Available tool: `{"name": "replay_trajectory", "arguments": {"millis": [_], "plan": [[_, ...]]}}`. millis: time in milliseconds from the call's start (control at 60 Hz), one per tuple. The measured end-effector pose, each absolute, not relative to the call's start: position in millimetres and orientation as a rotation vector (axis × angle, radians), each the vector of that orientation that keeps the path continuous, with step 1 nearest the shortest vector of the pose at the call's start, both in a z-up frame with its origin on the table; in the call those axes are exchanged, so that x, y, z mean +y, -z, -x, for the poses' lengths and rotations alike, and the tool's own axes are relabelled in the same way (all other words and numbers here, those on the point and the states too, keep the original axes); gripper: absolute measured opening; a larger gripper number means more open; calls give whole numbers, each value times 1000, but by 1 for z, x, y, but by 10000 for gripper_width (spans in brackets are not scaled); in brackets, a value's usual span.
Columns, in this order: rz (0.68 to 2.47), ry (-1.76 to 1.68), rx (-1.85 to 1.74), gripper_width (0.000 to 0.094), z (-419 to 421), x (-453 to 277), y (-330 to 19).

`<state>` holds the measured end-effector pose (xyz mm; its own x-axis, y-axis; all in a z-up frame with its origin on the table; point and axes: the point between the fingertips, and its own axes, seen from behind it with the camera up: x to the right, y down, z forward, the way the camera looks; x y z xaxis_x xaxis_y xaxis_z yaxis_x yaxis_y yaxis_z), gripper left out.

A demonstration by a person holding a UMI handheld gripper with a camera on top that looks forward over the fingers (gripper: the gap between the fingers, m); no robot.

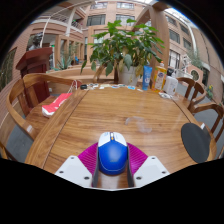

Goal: Arrange mouse

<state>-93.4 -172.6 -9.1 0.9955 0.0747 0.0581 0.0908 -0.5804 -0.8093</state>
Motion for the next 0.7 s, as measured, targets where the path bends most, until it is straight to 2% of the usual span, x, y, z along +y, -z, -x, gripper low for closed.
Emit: {"name": "replay_trajectory", "arguments": {"millis": [50, 133, 200, 283, 417, 500, 550, 600, 667, 683, 700], "plan": [[2199, -4, -110, 374, 97, -173, 10], [2212, -56, -87, 374, 97, -170, 9], [2194, -77, -82, 375, 94, -168, -6], [2084, -121, -111, 375, 91, -162, -63], [1819, -196, -142, 375, 66, -165, -199], [1720, -135, -132, 372, 14, -167, -242], [1722, -89, -109, 371, -22, -162, -247], [1758, -54, -55, 371, -61, -154, -234], [1847, 1, 9, 371, -113, -149, -190], [1859, 12, 26, 370, -129, -156, -168], [1886, 25, 44, 371, -136, -150, -168]]}}
